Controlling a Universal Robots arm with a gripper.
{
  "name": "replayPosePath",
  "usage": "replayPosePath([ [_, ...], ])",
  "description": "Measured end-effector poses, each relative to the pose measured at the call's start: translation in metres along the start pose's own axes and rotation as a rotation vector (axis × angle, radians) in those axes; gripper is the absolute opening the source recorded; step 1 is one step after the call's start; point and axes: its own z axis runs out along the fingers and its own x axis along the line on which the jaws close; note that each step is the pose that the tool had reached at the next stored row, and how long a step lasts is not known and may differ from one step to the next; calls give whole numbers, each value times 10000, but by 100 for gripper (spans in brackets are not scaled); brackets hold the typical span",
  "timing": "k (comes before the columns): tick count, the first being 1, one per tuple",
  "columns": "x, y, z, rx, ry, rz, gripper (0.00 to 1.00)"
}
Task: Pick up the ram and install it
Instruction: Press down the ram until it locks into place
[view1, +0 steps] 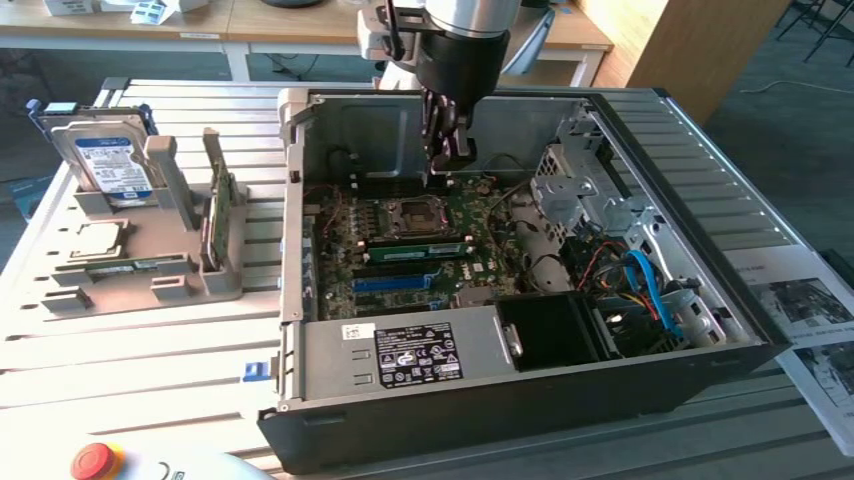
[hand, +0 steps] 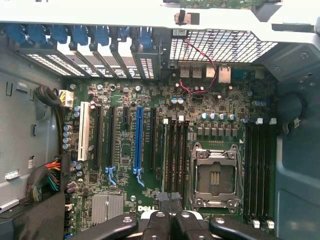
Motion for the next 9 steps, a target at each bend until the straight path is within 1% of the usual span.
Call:
replayPosePath([
  [4, 0, 0, 0, 6, -2, 20, 11],
  [9, 0, 0, 0, 40, -19, 482, 11],
])
